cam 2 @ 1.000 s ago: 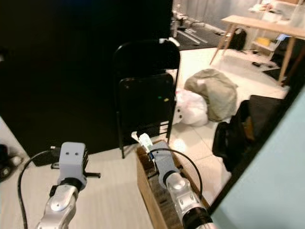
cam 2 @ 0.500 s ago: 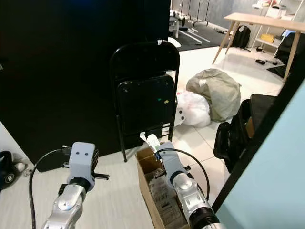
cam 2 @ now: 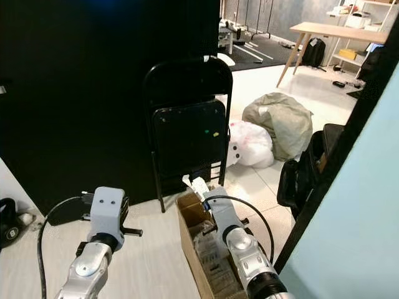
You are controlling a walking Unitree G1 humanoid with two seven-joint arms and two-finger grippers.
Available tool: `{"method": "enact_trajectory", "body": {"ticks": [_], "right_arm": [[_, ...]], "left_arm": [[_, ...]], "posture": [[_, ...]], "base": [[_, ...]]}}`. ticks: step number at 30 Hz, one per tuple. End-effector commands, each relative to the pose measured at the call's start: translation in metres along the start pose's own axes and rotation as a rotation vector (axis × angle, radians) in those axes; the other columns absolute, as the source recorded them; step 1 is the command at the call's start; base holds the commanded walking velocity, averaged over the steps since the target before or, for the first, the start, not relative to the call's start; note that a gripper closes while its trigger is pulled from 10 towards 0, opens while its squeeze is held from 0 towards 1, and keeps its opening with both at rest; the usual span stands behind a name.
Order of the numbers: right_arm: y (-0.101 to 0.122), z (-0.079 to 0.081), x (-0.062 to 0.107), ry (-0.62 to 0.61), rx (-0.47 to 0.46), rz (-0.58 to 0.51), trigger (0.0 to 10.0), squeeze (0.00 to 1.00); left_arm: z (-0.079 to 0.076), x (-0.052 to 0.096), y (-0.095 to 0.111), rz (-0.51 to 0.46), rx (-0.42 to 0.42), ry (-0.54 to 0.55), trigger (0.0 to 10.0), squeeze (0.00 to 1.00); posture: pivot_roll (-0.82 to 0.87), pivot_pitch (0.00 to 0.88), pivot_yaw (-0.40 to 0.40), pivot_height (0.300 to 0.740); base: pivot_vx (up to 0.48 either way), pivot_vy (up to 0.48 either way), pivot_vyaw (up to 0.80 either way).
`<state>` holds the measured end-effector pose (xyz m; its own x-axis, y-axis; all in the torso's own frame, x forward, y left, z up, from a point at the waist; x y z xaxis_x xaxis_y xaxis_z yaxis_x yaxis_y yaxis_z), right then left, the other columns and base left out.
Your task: Clean up the room
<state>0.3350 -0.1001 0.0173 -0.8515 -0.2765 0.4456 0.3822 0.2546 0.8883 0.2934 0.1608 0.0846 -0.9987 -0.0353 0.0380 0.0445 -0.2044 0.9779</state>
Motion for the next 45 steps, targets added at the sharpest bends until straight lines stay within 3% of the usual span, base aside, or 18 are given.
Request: {"method": "enact_trajectory", "body": {"ticks": [1,3,6,17,26,28,30,33,45], "right_arm": [[-0.005,0.001,0.001,0.005,0.005,0.021,10.0,0.0],[-0.004,0.001,0.0,0.006,0.006,0.021,10.0,0.0],[-0.004,0.001,0.001,0.007,0.008,0.02,10.0,0.0],[-0.005,0.001,0.001,0.016,0.013,0.023,10.0,0.0],[-0.007,0.003,0.001,0.026,0.029,0.037,10.0,0.0],[-0.01,0.0,-0.001,-0.014,0.076,0.062,10.0,0.0],[-0.01,-0.001,-0.002,-0.03,0.091,0.072,10.0,0.0],[-0.014,-0.008,-0.008,-0.083,0.224,0.151,10.0,0.0],[-0.022,-0.003,-0.01,-0.042,0.325,0.267,10.0,0.0]], "left_arm": [[0.0,0.002,-0.005,0.02,0.015,0.003,10.0,0.0],[0.0,0.002,-0.005,0.021,0.015,0.002,10.0,0.0],[0.0,0.003,-0.008,0.037,0.082,0.015,10.0,0.0],[0.0,0.004,-0.009,0.035,0.044,0.02,10.0,0.0],[-0.002,0.008,-0.026,0.116,-0.03,-0.019,10.0,0.0],[-0.002,0.009,-0.035,0.146,-0.105,-0.043,10.0,0.0],[-0.002,0.009,-0.036,0.151,-0.12,-0.05,10.0,0.0],[-0.003,0.002,-0.031,0.109,-0.157,-0.088,10.0,0.0],[-0.006,-0.003,-0.026,0.073,-0.203,-0.157,10.0,0.0]], "posture": [[0.07,0.027,-0.057,0.74],[0.07,0.027,-0.057,0.74],[0.07,0.027,-0.058,0.74],[0.07,0.024,-0.064,0.74],[0.07,0.033,-0.067,0.74],[0.06,0.052,-0.066,0.74],[0.06,0.052,-0.066,0.74],[0.04,0.084,-0.068,0.74],[0.01,0.187,-0.088,0.74]], "base": [[0.0,-0.48,0.0],[0.0,-0.48,0.0],[0.0,0.0,0.0],[0.0,0.0,0.0],[0.0,0.0,0.0],[0.0,0.0,0.0],[0.0,0.0,0.0],[0.0,0.0,0.0],[0.0,0.0,0.0]]}}
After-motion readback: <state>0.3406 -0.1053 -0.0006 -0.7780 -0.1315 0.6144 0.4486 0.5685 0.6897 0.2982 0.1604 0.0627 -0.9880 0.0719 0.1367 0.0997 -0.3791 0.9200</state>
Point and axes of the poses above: a point about 5 cm out from each wrist's last joint towards the gripper, its own x axis pointing back from the gripper into the wrist, its own y axis along the axis of the wrist's last joint, z = x × y, the point moved 3 cm from there along -x, pointing out of the wrist towards the gripper, and after that the axes turned 4 degrees about -x, right-handed, at the moved point
